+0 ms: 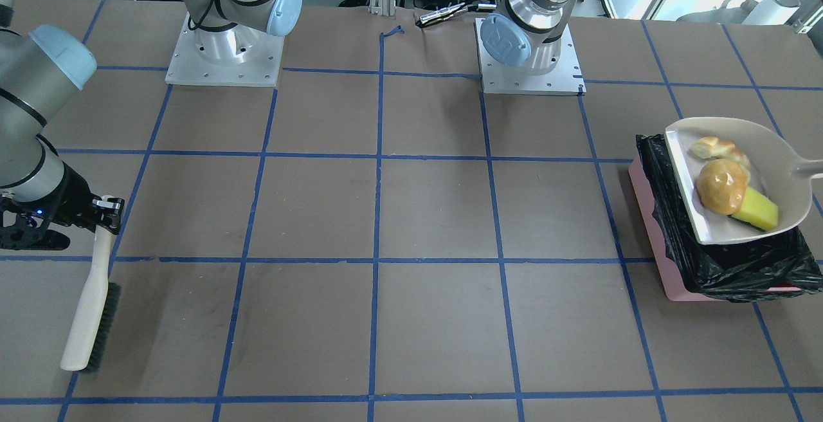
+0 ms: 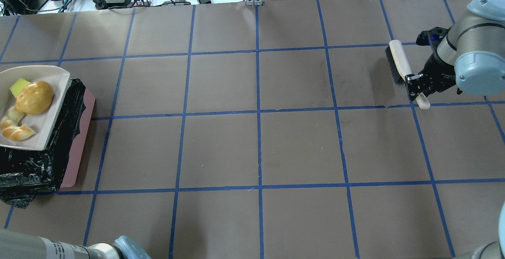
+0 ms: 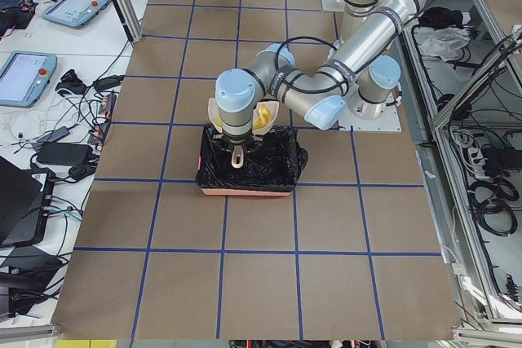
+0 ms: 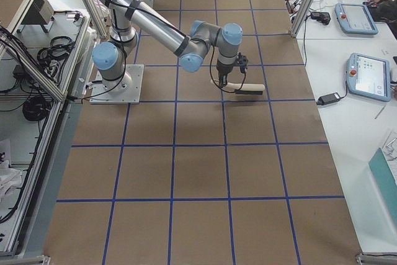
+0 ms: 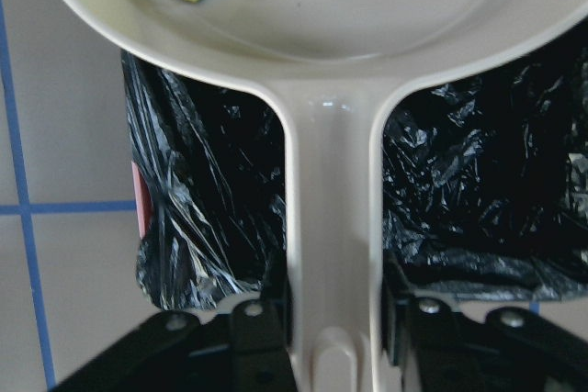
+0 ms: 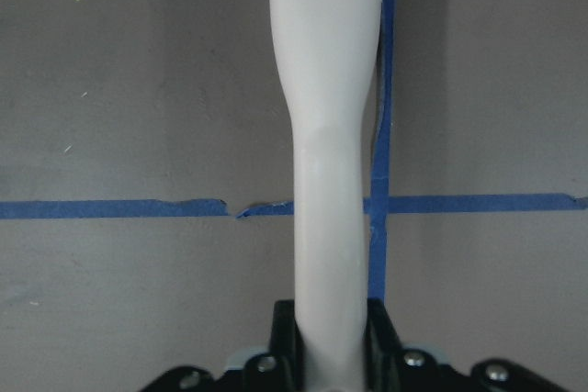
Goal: Sweep and dump trash into bin
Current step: 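Carry the dustpan over the black trash bag with the left gripper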
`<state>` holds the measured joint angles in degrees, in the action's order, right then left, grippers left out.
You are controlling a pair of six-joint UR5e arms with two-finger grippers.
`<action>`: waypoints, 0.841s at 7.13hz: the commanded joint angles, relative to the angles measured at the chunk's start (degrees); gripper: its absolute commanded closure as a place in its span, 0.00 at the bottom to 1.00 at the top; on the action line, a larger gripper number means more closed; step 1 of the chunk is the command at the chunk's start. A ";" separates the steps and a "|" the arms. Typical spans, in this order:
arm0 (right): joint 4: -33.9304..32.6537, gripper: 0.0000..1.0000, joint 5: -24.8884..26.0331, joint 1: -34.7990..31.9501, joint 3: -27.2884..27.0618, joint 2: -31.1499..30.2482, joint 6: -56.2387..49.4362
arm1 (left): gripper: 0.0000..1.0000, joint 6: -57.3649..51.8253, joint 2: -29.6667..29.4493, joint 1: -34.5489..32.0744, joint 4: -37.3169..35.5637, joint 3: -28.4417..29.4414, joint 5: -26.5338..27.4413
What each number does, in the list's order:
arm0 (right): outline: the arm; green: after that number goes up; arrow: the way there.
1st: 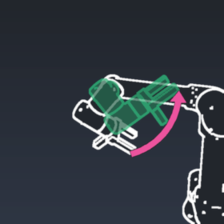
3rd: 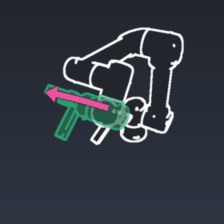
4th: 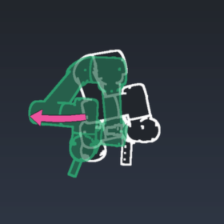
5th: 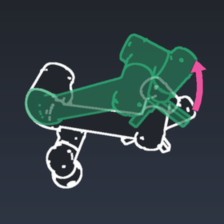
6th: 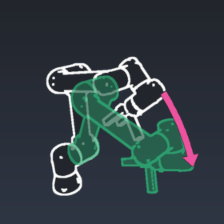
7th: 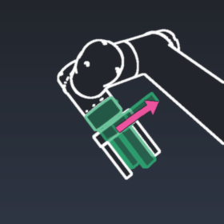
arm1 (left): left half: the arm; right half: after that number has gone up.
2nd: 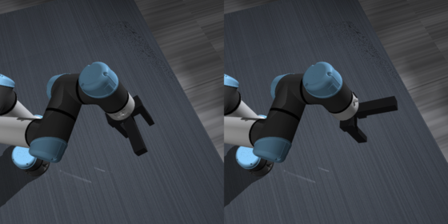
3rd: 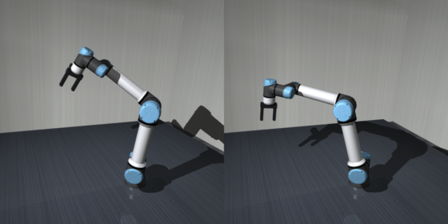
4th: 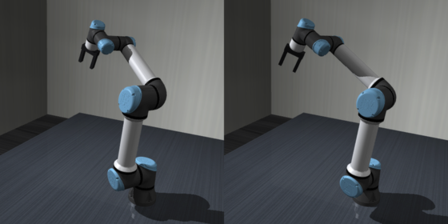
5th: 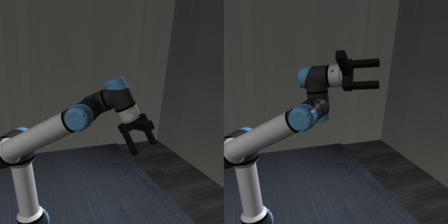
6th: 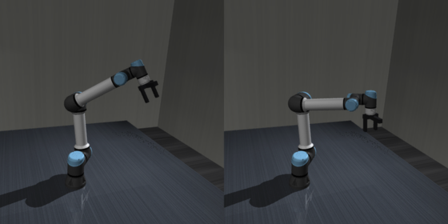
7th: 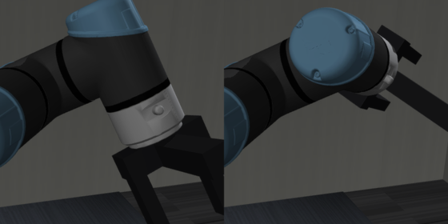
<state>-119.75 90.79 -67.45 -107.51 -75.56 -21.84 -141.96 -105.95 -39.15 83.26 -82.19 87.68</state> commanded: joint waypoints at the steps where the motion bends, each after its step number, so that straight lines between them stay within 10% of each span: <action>1: -0.57 1.00 -1.23 1.09 -1.03 0.06 -0.48 | 1.00 -0.60 0.75 1.36 -0.12 0.80 2.93; 6: -1.98 1.00 -0.27 1.09 -1.30 1.12 -2.07 | 1.00 -1.13 -1.00 1.36 -10.78 1.24 7.23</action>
<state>-121.64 90.27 -66.36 -108.80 -74.76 -23.82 -142.82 -105.95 -37.79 77.83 -80.82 93.36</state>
